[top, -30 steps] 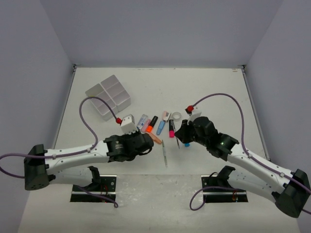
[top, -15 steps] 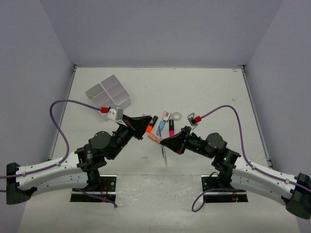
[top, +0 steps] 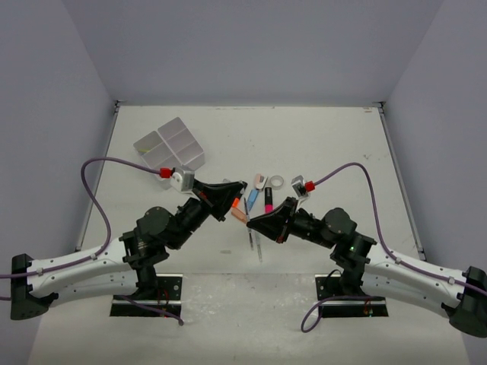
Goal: Sort the stationery into containers
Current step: Close the pen cap on the pen, then place the pen in the storage box.
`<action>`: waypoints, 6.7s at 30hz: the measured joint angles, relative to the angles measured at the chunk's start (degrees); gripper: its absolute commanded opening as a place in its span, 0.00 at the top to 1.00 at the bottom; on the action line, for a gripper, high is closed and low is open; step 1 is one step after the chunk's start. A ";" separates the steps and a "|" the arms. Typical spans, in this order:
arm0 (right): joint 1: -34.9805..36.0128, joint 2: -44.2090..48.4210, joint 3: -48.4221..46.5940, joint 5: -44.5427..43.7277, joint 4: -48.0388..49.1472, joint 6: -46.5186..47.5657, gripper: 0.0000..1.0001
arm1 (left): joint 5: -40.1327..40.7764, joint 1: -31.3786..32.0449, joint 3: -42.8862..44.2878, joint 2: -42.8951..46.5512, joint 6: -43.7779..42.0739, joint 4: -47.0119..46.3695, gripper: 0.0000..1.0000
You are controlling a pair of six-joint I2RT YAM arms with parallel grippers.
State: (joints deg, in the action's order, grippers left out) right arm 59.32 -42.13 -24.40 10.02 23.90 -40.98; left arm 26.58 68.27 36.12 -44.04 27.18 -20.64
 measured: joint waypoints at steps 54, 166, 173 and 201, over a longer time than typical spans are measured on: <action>0.36 -1.00 -5.03 -3.24 -6.16 3.42 1.00 | -1.65 0.00 -2.16 0.89 3.78 -1.15 1.00; -8.47 -9.68 -20.33 -9.65 -21.41 25.21 0.01 | 15.65 -28.60 38.93 -23.94 13.11 47.63 1.00; -10.90 0.51 -15.75 -15.10 -19.48 25.20 0.01 | 26.91 -45.38 41.43 -32.22 15.02 45.23 1.00; -10.92 0.79 -12.57 -16.20 -19.55 25.28 0.01 | 31.72 -61.46 22.30 -48.66 -14.18 -21.42 1.00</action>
State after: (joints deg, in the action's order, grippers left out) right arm 48.40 -41.34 -36.97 -6.18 4.35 -15.70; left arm 58.29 6.81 58.42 -92.70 13.00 -42.06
